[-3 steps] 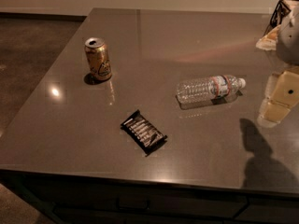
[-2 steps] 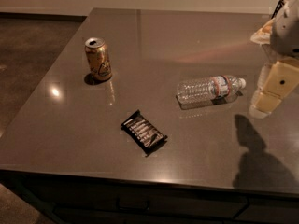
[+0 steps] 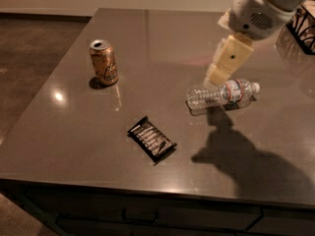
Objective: Move orange can near rxbar chocolate
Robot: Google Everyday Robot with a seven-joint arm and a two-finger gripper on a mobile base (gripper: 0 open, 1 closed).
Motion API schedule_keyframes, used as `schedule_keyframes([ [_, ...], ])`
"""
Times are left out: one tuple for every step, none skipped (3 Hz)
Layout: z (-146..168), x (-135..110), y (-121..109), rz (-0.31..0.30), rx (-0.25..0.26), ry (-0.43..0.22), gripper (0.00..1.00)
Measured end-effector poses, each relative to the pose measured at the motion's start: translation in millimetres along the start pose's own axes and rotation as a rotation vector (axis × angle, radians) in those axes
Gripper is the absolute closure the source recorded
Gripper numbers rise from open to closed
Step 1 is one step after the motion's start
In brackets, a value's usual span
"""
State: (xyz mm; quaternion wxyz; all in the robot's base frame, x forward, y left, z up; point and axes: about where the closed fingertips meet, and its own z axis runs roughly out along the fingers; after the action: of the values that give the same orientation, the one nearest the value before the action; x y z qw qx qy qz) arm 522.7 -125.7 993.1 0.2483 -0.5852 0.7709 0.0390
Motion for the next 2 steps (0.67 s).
schedule_keyframes([
  [37, -43, -15, 0.042, 0.000, -0.061, 0.00],
  [74, -76, -28, 0.108, -0.001, -0.117, 0.00],
])
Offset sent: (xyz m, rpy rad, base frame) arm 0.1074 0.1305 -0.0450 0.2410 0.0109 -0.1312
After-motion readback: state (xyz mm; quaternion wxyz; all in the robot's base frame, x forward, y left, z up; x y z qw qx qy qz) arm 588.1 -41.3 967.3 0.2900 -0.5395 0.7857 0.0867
